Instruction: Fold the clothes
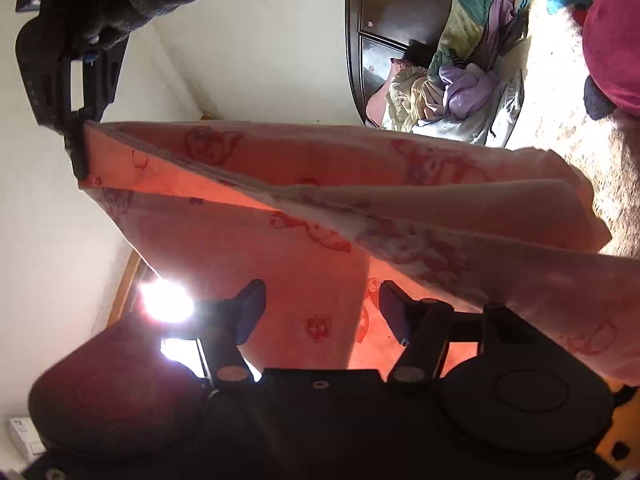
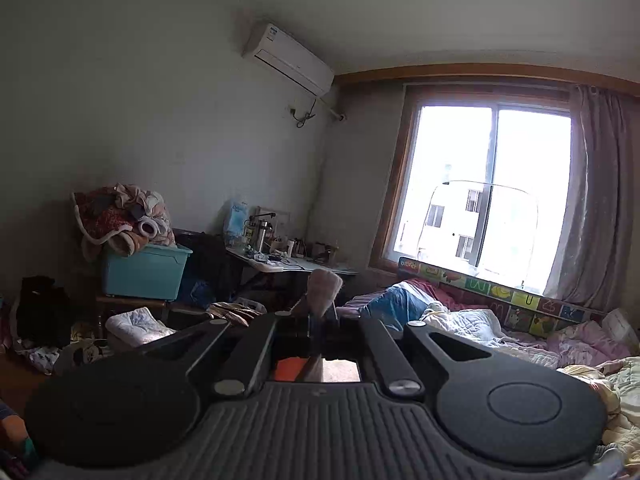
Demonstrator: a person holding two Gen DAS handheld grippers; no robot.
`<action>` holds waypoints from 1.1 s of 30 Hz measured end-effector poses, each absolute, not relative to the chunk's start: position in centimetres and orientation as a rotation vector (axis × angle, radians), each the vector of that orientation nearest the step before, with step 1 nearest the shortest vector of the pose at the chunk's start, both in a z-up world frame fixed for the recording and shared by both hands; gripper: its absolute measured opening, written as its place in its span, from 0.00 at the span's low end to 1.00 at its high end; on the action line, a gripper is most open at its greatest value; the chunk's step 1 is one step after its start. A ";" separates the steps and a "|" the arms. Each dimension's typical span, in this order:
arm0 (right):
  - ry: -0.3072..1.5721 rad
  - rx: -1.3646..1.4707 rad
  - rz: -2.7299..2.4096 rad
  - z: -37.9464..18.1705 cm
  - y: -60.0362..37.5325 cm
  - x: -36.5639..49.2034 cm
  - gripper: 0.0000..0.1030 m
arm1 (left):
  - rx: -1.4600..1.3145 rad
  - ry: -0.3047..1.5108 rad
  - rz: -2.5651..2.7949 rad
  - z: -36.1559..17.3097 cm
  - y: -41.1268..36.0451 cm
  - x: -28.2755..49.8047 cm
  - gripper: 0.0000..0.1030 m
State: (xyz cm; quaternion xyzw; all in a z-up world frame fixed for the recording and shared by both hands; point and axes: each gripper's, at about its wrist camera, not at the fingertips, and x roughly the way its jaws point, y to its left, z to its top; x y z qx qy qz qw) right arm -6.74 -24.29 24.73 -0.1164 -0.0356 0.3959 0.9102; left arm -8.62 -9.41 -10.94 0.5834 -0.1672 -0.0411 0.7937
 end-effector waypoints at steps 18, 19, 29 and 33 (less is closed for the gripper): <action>-0.103 -0.275 0.743 26.9 -28.1 -6.5 0.04 | 0.497 -0.238 -0.174 9.1 2.3 -10.2 0.02; -0.101 -0.267 0.743 26.7 -28.4 -6.5 0.04 | 0.475 -0.235 -0.182 10.2 3.1 -10.1 0.02; -0.115 -0.184 0.750 26.0 -30.3 -4.9 0.04 | 0.371 -0.221 -0.193 17.5 7.9 -8.8 0.02; -0.071 -0.175 0.767 23.8 -30.0 -3.8 0.04 | 0.363 -0.158 -0.198 15.7 7.7 -8.4 0.02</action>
